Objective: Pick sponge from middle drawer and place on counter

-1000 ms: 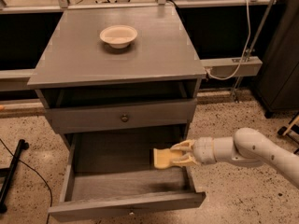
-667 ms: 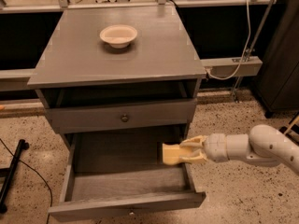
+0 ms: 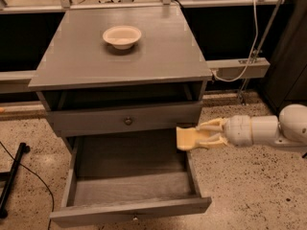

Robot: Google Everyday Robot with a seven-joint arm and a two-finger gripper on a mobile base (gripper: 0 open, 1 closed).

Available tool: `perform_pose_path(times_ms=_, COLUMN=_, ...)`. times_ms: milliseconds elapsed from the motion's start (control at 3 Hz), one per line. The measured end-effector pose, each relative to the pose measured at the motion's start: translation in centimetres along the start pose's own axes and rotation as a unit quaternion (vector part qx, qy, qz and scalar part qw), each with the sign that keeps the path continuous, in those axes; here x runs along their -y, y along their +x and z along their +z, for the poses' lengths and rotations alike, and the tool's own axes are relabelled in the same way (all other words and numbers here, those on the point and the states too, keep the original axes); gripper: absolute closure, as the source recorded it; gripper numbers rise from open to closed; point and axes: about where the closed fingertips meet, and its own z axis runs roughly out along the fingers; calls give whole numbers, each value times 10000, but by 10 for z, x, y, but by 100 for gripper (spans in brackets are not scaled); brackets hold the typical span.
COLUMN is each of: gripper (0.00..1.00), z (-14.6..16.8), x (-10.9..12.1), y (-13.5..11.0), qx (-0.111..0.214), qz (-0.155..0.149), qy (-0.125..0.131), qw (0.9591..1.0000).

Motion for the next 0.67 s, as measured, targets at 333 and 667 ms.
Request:
perform_pose_path(times_ms=333, gripper=100, z=-24, x=27, y=-47, qx=-185, qz=-305, qy=16, qw=9994)
perform_pose_path(times_ms=667, gripper=100, z=-48, x=48, y=-85, qx=-462, qz=-452, qy=69, qw=9979)
